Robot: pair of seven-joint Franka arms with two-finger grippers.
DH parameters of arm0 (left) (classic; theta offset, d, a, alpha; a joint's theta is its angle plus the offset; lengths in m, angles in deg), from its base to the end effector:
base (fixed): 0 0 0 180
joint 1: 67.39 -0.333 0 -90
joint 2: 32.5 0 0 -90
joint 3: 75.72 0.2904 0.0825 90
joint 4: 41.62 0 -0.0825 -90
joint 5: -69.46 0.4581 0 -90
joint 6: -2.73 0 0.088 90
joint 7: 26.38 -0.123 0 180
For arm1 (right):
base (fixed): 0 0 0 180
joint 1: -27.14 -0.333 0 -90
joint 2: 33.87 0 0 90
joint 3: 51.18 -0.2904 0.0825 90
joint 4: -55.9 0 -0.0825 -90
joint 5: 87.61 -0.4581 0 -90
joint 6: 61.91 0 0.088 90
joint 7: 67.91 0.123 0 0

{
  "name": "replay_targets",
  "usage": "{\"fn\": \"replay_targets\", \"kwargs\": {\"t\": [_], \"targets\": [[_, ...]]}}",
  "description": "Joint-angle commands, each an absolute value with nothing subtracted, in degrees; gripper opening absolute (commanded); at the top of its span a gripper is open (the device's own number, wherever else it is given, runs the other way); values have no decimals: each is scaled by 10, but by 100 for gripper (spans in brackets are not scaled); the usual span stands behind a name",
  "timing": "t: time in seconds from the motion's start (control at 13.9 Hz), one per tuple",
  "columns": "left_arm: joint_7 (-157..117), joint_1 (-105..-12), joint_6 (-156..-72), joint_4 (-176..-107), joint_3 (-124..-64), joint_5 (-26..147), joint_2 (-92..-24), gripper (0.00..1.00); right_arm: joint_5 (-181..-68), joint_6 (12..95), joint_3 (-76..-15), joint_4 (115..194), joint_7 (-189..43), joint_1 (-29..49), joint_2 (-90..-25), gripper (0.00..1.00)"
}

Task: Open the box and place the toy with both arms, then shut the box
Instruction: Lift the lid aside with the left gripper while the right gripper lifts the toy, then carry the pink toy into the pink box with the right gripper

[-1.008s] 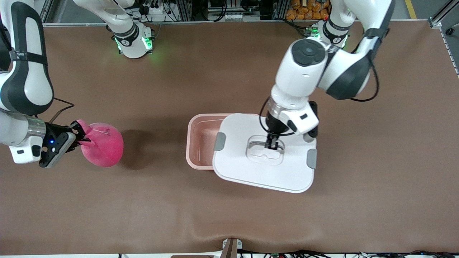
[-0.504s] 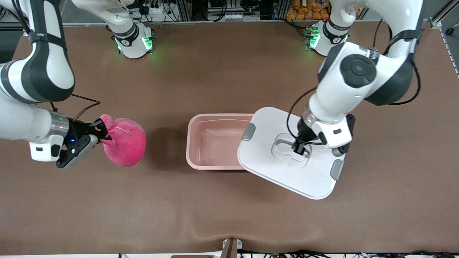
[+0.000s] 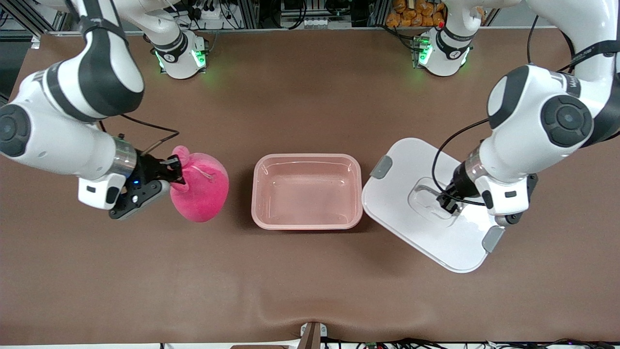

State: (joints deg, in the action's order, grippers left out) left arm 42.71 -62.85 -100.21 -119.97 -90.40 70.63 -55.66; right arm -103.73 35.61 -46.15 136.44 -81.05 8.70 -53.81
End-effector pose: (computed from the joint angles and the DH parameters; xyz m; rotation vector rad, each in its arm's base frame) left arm 0.7125 -0.2187 0.4443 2.7615 1.3134 -0.0432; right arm 0.6955 0.2049 0.4525 -2.8282 -0.6085 0.0736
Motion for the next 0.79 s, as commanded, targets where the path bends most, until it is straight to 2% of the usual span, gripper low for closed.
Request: {"fn": "replay_targets", "kwargs": {"t": [0.0,0.29,0.43,0.72], "targets": [[358,-663,-970,-1212,-909,695,-543,0,-1068,351,-456,1329,-717,61,-545,0],[297,-699,-964,-1220,-909,695,-546,0,-1118,360,-455,1283,-610,25,-570,0],[269,-715,-963,-1225,-909,692,-547,0,-1118,412,-455,1262,-571,-5,-591,0],[185,-749,-960,-1234,-909,692,-548,0,-1117,438,-454,1260,-550,-25,-612,0]]}}
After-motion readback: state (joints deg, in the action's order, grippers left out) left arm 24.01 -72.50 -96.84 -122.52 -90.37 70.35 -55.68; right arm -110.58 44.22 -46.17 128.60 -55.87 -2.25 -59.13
